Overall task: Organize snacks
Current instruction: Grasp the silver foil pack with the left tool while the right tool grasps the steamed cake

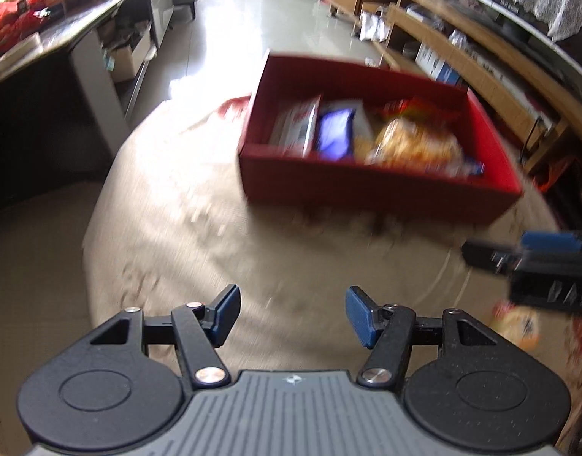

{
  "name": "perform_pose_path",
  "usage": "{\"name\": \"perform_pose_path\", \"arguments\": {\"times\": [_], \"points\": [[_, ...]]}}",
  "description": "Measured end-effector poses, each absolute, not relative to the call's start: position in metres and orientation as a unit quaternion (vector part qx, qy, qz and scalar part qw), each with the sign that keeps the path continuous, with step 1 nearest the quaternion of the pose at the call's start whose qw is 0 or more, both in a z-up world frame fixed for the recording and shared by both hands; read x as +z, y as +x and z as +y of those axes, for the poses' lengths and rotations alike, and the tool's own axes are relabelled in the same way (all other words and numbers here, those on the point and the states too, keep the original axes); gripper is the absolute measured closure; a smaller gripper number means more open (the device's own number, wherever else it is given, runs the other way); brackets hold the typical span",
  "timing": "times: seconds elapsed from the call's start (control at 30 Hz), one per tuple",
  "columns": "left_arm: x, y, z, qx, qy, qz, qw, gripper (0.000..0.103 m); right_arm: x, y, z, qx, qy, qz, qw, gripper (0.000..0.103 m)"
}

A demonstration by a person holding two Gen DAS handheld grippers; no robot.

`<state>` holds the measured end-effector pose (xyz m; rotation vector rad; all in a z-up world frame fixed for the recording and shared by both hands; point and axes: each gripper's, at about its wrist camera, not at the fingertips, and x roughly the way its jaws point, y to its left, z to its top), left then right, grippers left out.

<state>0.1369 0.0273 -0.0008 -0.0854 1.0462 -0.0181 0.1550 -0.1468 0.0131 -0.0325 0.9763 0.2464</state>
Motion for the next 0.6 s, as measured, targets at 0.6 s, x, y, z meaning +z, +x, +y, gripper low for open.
{"name": "perform_pose_path", "arguments": {"times": [0.6], "points": [[-0.056,0.080,0.029,-0.014,-0.007,0.569,0.822,0.035,0.011,0.121,-0.196,0.087,0.028,0.475,0.875,0.016]]}}
